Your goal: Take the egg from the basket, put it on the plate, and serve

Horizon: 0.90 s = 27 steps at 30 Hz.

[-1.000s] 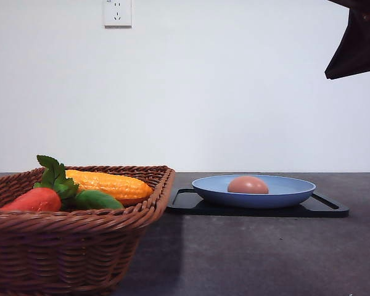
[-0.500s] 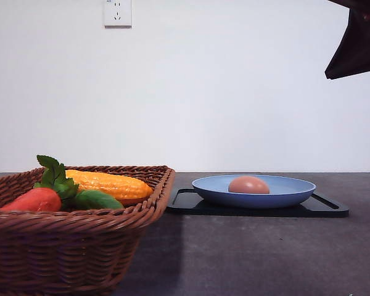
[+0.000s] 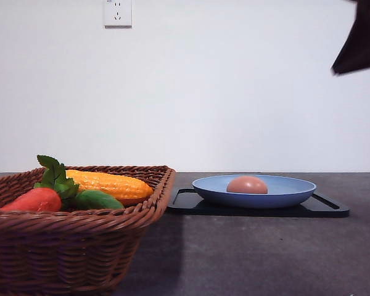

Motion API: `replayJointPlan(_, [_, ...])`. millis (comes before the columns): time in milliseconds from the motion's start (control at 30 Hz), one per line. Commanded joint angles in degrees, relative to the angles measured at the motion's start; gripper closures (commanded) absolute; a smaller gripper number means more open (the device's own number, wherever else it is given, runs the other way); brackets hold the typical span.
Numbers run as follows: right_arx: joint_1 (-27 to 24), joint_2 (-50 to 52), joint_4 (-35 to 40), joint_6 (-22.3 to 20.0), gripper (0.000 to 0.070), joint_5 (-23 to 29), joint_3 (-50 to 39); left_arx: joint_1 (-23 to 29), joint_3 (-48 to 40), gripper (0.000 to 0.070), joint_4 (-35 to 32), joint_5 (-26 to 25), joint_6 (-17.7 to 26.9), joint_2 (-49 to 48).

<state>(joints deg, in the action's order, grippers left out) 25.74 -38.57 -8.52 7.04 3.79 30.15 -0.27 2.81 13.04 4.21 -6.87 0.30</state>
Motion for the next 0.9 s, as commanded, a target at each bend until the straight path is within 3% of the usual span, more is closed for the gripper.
replayJointPlan(0, [-0.9,2.6,0.8,-6.1,0.0700,1.2,0.3,0.0,-1.4,0.0700,0.7,-0.1,-0.2,-0.1])
replayJointPlan(133, [-6.0,9.3,0.9,-10.8,0.0700,-0.1,-1.7,0.0,-1.4,0.0700,0.7,-0.1,-0.2,-0.1])
replayJointPlan(500, [-23.8,28.8,2.7,-10.7,0.0700,-11.4,-17.7,0.0,-1.4,0.0700,0.7,-0.1,-0.2,-0.1])
replayJointPlan(633, [-25.9,33.2,2.7,-10.7,0.0700,-14.7,-22.7,0.0,-1.4,0.0700,0.7,-0.1,-0.2,-0.1])
replayJointPlan(867, [-26.3,38.4,2.6,-10.6,0.0700,-15.0,-28.3,0.0,-1.4,0.0700,0.7,-0.1,-0.2,-0.1])
